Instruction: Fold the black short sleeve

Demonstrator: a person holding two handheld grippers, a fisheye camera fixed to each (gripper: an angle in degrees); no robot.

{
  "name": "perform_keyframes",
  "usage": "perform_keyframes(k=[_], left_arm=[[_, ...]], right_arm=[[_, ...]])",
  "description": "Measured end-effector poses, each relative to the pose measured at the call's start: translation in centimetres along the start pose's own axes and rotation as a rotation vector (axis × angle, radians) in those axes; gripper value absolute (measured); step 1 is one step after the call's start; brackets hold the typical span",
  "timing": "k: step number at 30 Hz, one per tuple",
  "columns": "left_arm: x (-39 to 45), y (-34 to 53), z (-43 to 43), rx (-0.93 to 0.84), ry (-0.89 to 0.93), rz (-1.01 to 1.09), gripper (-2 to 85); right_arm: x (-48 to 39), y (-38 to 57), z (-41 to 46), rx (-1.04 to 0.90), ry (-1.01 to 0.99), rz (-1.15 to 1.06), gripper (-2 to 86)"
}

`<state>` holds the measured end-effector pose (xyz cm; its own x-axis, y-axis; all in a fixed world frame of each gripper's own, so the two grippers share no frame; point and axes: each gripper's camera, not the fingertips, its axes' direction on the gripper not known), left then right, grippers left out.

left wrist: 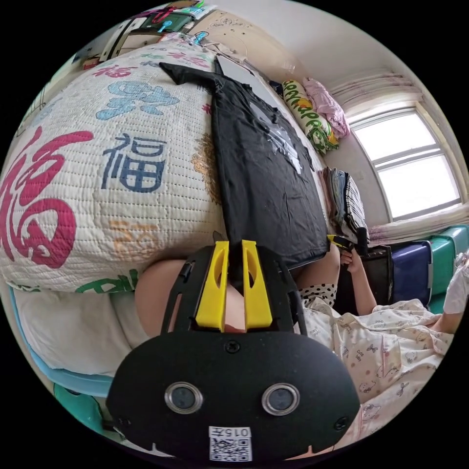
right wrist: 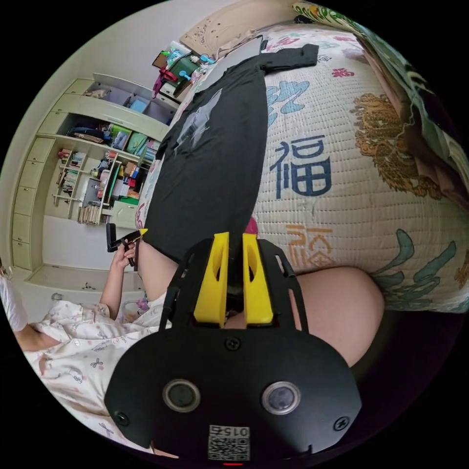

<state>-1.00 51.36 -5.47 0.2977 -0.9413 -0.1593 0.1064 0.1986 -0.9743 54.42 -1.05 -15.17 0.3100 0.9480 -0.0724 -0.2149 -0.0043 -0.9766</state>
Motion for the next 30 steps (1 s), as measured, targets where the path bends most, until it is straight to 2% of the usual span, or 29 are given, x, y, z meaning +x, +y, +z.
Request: perform_keyframes(k=[6, 12, 23, 25, 28, 30], left_arm=[[2.6, 0.8, -1.4, 0.017, -0.068, 0.043, -0.1], [5.5, 1.5, -1.1, -0.023, -0.159, 0.102, -0.7], [9.2, 3.5, -2.2, -0.017, -0.197, 0.118, -0.4], [9.9, 3.3, -3.5, 0.01, -0.232, 0.117, -0.4], [11.8, 1.1, -7.1, 0.116, -0.308, 0.138, -0.5], [14.3, -2.8, -9.2, 0.211, -0.348, 0.186, -0.6]], right_arm=[[-2.2, 2.4, -1.4, 0.019, 0.108, -0.064, 0.3], [-2.5, 3.7, 1.4, -0.022, 0.176, -0.072, 0.0], [-0.1, 6.8, 4.0, 0.025, 0.08, -0.044, -0.7], [0.5, 7.2, 4.0, 0.024, 0.072, -0.036, -0.8], [0.4, 6.2, 3.0, 0.047, 0.179, -0.049, -0.9], [-1.3, 3.0, 1.7, 0.136, 0.224, -0.093, -1.0]])
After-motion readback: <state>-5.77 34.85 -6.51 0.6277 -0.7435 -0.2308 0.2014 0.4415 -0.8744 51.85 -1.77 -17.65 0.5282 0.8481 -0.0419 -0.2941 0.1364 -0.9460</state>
